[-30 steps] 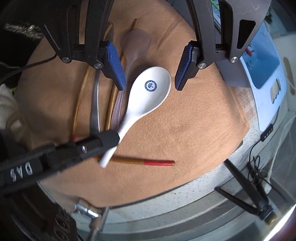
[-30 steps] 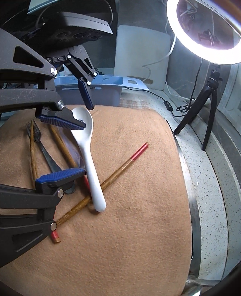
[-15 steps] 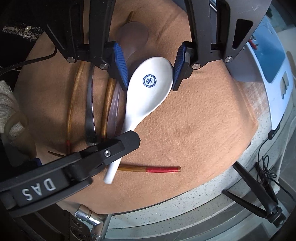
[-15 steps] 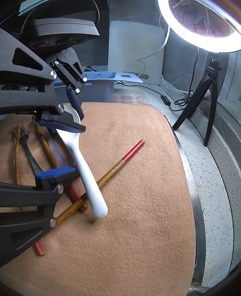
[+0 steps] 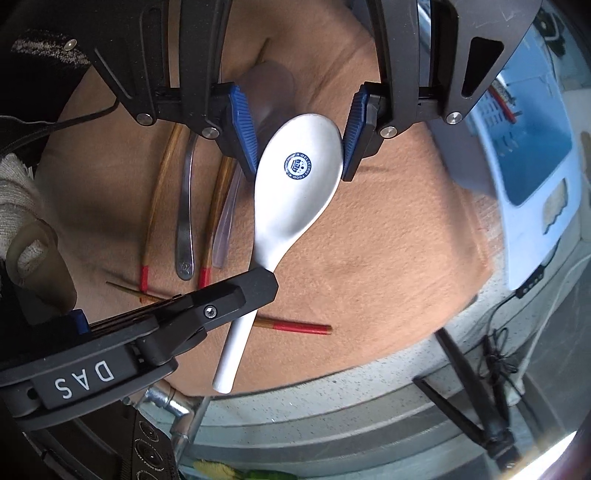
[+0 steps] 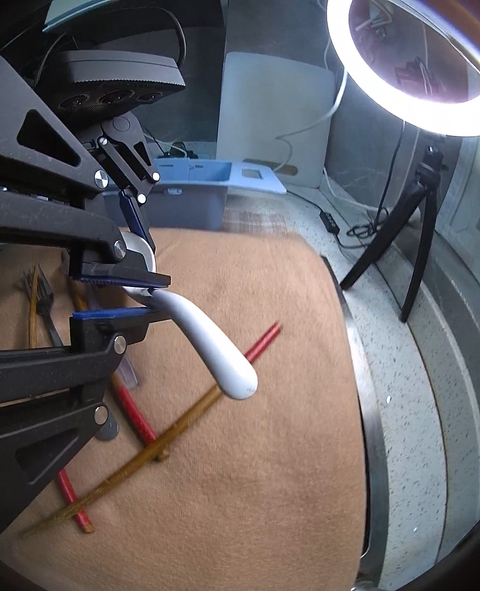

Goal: Organize utensils
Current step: 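Carry the white ceramic spoon into the blue basket with both tools and release, then move both tools back over the red-tipped chopsticks on the cloth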

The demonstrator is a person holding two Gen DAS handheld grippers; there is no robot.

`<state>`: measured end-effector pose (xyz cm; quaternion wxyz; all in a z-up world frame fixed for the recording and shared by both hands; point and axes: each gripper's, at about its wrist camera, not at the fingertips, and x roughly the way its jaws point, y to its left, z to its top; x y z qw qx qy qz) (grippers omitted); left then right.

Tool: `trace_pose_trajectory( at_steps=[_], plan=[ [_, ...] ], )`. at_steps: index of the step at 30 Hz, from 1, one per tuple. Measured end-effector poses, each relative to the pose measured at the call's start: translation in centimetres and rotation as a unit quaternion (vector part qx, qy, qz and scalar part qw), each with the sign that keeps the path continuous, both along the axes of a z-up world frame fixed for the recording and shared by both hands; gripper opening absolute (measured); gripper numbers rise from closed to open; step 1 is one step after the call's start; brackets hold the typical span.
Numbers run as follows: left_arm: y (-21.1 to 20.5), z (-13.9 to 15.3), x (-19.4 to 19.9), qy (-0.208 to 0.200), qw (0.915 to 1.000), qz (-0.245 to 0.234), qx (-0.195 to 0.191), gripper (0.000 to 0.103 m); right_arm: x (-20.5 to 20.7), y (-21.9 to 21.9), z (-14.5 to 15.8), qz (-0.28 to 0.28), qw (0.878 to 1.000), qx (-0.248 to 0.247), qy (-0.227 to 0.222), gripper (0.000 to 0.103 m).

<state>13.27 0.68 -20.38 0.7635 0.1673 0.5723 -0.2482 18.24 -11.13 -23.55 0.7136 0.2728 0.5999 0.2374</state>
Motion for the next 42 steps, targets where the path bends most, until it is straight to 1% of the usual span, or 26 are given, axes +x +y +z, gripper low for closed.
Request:
trace_pose_trajectory(
  at_steps=[3, 7, 12, 16, 22, 26, 30, 35, 38, 42],
  plan=[
    [1.7, 1.9, -0.9, -0.019, 0.9996, 0.021, -0.006, 0.042, 0.0, 1.3, 1.3, 0.013, 1.000, 0.007, -0.013, 0.009],
    [4.5, 4.1, -2.4, -0.037, 0.9974, 0.058, -0.020, 0.041, 0.4, 4.2, 3.2, 0.043, 0.998, 0.020, -0.031, 0.009],
    [8.1, 5.4, -4.6, -0.050, 0.9931, 0.104, -0.023, 0.040, 0.8, 9.0, 4.4, 0.092, 0.995, 0.024, -0.044, 0.009],
    [11.6, 5.6, -6.9, -0.050, 0.9871, 0.150, -0.026, 0.040, 0.3, 13.6, 4.3, 0.135, 0.990, 0.020, -0.046, 0.009],
    [14.8, 4.1, -9.2, -0.034, 0.9778, 0.204, -0.034, 0.039, -0.9, 19.5, 2.9, 0.193, 0.980, 0.004, -0.039, 0.009],
    [15.9, 3.5, -10.3, -0.022, 0.9737, 0.223, -0.041, 0.039, -1.8, 22.2, 2.0, 0.221, 0.975, -0.009, -0.036, 0.009],
    [16.6, 3.3, -11.2, -0.017, 0.9699, 0.239, -0.043, 0.039, -2.5, 23.6, 1.7, 0.233, 0.971, -0.026, -0.044, 0.012],
    [17.1, 3.6, -11.6, -0.026, 0.9674, 0.248, -0.044, 0.039, -3.1, 24.3, 2.4, 0.238, 0.969, -0.033, -0.060, 0.014],
    [17.0, 4.3, -11.8, -0.036, 0.9665, 0.249, -0.049, 0.039, -3.2, 24.0, 3.1, 0.236, 0.969, -0.033, -0.071, 0.017],
    [15.9, 5.4, -12.1, -0.057, 0.9676, 0.240, -0.053, 0.039, -3.9, 22.1, 4.3, 0.234, 0.967, -0.036, -0.090, 0.022]
  ],
)
